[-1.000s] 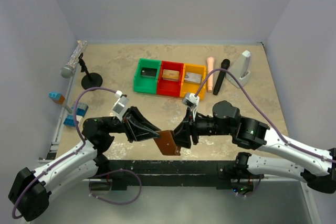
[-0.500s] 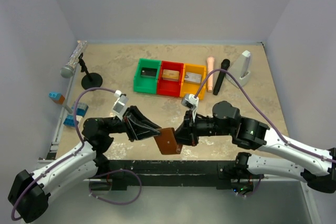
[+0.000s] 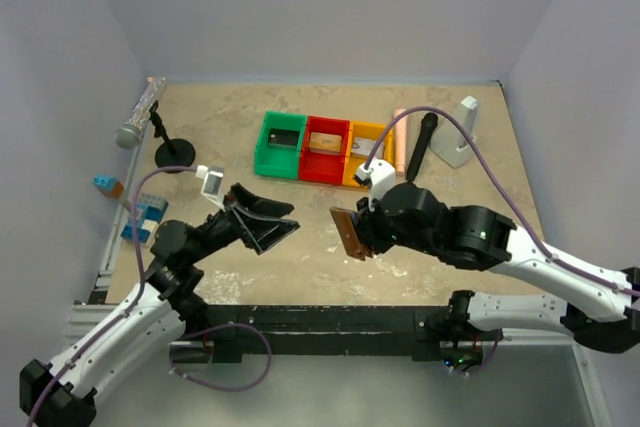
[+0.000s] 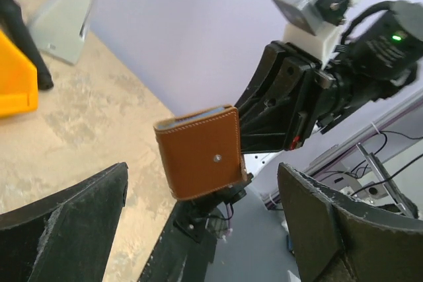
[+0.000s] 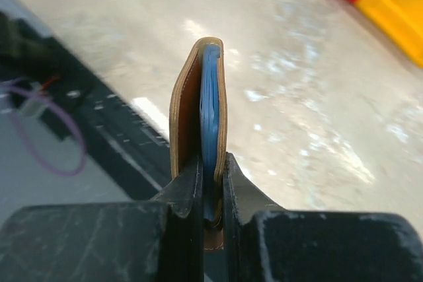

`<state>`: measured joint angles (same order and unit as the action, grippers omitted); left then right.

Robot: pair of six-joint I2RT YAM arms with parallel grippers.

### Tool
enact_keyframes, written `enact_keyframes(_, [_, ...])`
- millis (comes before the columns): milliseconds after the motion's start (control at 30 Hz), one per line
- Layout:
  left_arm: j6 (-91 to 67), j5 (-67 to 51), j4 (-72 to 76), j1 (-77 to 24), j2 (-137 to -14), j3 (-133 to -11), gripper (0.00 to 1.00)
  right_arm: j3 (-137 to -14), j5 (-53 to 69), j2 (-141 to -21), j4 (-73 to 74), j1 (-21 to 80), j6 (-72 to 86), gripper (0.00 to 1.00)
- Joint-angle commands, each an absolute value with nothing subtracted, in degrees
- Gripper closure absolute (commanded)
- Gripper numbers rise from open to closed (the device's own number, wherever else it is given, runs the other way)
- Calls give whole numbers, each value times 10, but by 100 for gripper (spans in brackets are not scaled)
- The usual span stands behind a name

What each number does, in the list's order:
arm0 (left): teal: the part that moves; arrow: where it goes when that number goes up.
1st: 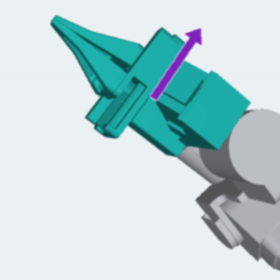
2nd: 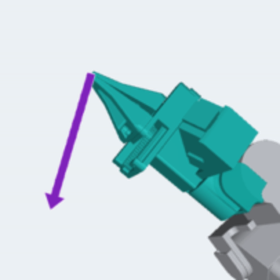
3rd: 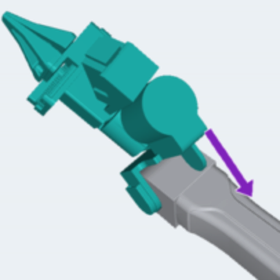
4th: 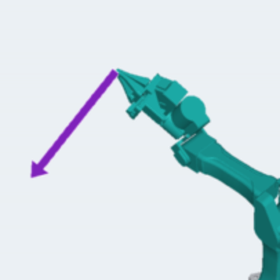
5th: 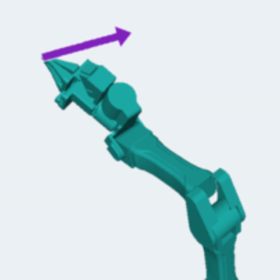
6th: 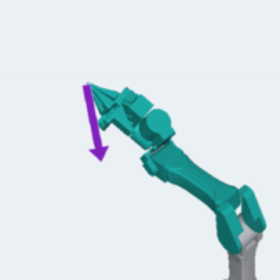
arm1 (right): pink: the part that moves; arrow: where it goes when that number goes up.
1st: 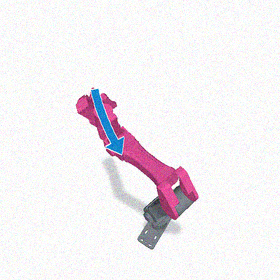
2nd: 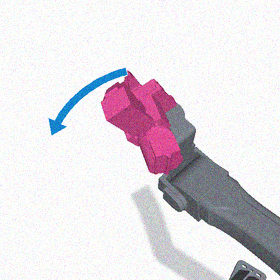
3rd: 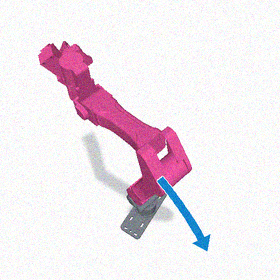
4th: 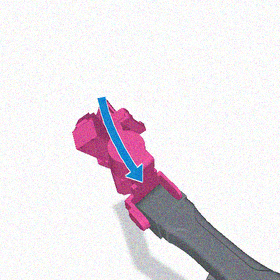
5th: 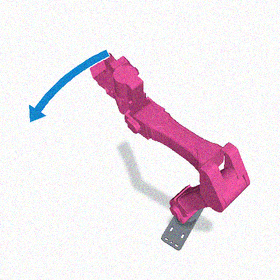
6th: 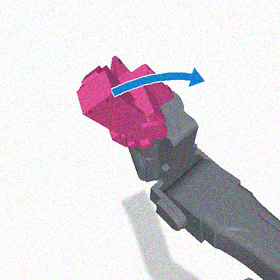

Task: Take the credit cards out of the card holder
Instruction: Open the card holder.

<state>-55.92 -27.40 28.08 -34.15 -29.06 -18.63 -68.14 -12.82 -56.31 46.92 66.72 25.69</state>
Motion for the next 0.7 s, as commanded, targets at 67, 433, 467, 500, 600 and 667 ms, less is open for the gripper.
enact_keyframes(67, [-522,-188,164,-429,-373,-273,0,-766,-371,-663,602,700,321,100])
enact_keyframes(433, [-522,-55,167,-525,-472,-298,0,-780,-344,-702,571,707,375,100])
enact_keyframes(467, [-518,-48,159,-531,-478,-302,0,-779,-338,-702,568,707,377,100])
enact_keyframes(500, [-514,-43,156,-534,-483,-309,0,-779,-332,-705,565,707,379,100])
enact_keyframes(600, [-512,-26,163,-547,-492,-316,0,-781,-323,-711,563,707,388,100])
enact_keyframes(667, [-507,-16,163,-555,-497,-323,0,-781,-318,-713,561,707,390,100])
